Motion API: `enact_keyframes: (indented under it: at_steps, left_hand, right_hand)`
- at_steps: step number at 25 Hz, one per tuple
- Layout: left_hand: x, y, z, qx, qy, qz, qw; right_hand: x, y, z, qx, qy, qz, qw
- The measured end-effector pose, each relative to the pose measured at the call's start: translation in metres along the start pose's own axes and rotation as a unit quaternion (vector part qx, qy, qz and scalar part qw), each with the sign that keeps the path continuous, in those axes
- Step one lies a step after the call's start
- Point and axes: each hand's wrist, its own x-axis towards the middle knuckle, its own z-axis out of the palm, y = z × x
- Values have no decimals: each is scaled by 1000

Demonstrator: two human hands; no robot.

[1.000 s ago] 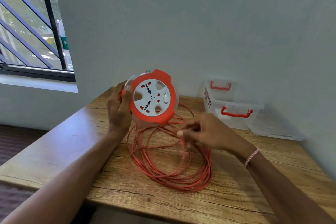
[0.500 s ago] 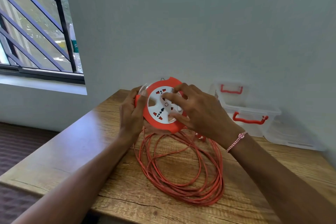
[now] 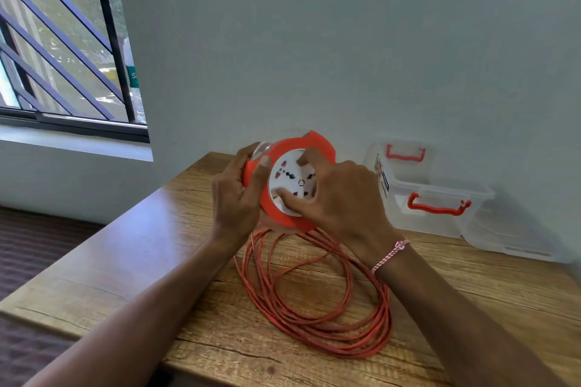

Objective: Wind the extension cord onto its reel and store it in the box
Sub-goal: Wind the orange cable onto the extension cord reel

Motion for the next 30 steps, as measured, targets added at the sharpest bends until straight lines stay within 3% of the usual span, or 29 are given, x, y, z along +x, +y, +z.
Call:
enact_keyframes:
  at_steps: [3, 5, 7, 8, 10, 11, 13, 15, 19, 22, 26, 28, 29, 30]
  left_hand:
    - [-2, -3, 3, -4, -5, 4, 1000]
    - [0, -7, 2, -31, -4, -32, 999]
    - [5, -10, -1, -69, -1, -86, 994]
    - [8, -10, -3, -91, -7, -111, 990]
    - [13, -9, -6, -135, -29, -150, 979]
    - [15, -8, -7, -149, -39, -163, 975]
    - [15, -7, -9, -157, -50, -174, 971]
    - [14, -7, -10, -150, -52, -177, 971]
    - [14, -7, -11, -140, -29, -205, 968]
    - [13, -5, -12, -134, -18, -197, 971]
    - [2, -2, -2, -91, -62, -181, 977]
    - [0, -2, 1, -83, -70, -181, 977]
    - [0, -3, 1, -86, -71, -178, 978]
    - [1, -3, 0, -91, -70, -177, 977]
  right_hand:
    - [4, -2, 2, 197, -29, 177, 964]
    - [4, 11, -5, 193, -38, 130, 972]
    - [3, 31, -12, 47, -31, -19, 998]
    - [3, 40, -14, 11, -26, -50, 998]
    - [2, 50, -16, 89, -49, 40, 994]
    - [2, 52, -16, 196, -86, 124, 969]
    - [0, 53, -13, 385, -168, 235, 876]
    - [-4, 56, -10, 459, -204, 278, 819]
    - [-14, 52, -3, 509, -241, 300, 770]
    - [-17, 48, 3, 569, -192, 347, 720]
    - [-20, 38, 11, 629, -139, 392, 656]
    - [-18, 34, 8, 605, -159, 387, 678]
    - [-16, 33, 5, 553, -157, 372, 729]
    - [-14, 34, 3, 464, -135, 337, 808]
